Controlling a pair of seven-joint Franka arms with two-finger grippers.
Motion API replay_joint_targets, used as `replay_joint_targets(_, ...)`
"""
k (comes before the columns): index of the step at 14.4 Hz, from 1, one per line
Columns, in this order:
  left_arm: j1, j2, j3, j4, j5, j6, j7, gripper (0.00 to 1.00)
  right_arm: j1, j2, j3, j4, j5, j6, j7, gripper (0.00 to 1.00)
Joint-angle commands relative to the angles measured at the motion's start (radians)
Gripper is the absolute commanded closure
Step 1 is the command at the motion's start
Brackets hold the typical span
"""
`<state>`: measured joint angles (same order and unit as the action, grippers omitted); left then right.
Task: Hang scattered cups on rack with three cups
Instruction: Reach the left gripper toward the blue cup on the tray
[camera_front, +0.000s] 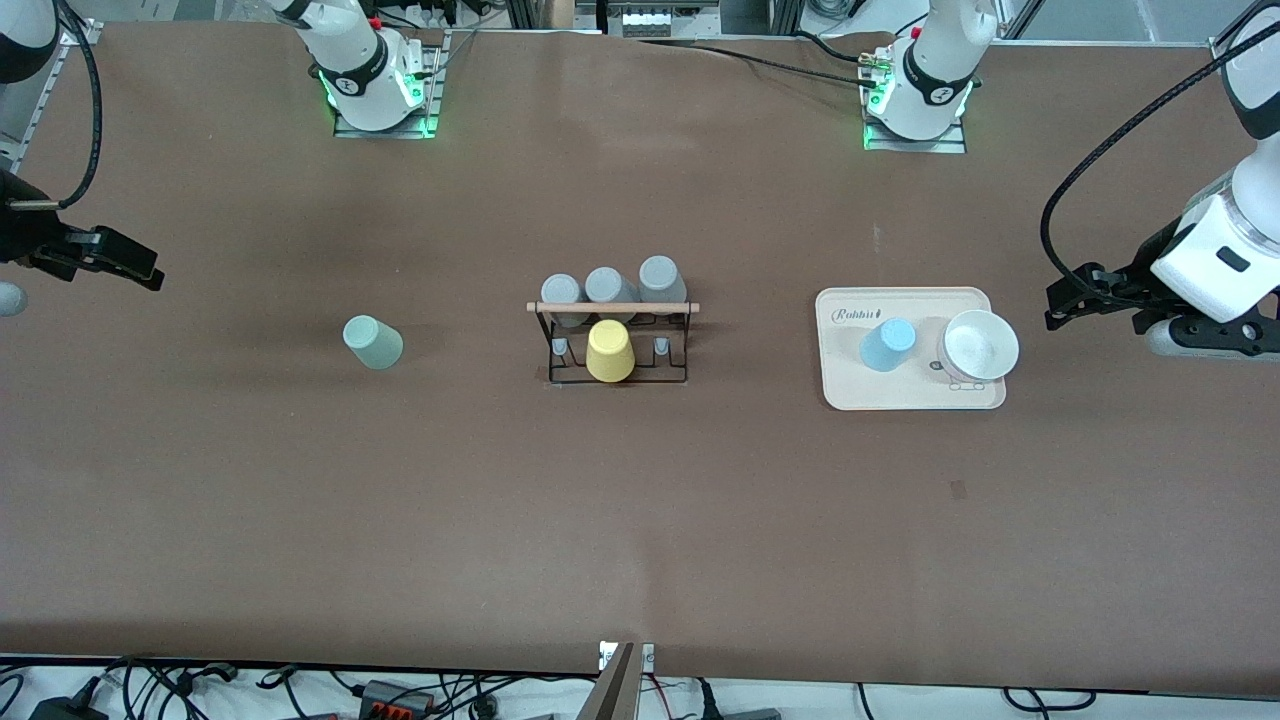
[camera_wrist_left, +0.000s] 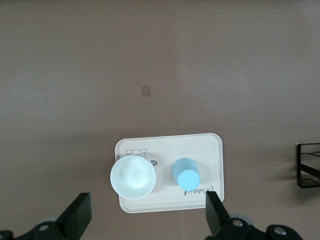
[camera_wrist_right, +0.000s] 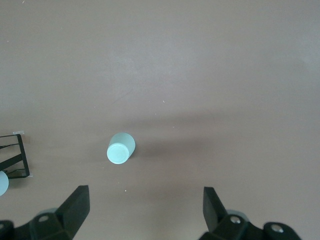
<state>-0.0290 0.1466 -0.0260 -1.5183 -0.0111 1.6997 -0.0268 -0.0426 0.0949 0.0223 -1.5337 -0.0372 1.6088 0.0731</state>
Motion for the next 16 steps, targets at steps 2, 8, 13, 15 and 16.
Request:
replay_joint_targets(2, 0.001, 0.002, -0.003, -0.011, -0.009, 0.009, 0.01, 0.0, -0.008, 0.005, 0.005, 0.001, 0.019, 0.003, -0.094, 0.0)
replay_joint_targets(8, -0.025, 0.131, -0.009, 0.003, -0.007, 0.008, 0.011, 0.0, -0.008, 0.074, 0.007, -0.003, 0.017, -0.006, -0.217, 0.0)
replay_joint_targets(13, -0.055, 0.246, -0.022, -0.017, -0.007, 0.011, 0.01, 0.0, 0.003, 0.102, 0.013, -0.009, 0.019, -0.018, -0.201, 0.0)
replay_joint_targets(15, -0.057, 0.249, -0.025, -0.063, -0.009, 0.029, 0.004, 0.0, 0.003, 0.103, 0.015, -0.011, 0.019, -0.041, -0.199, 0.0)
replay_joint_targets(16, -0.055, 0.245, -0.026, -0.107, -0.009, 0.066, 0.004, 0.0, 0.001, 0.105, 0.015, -0.013, 0.019, -0.052, -0.2, 0.0)
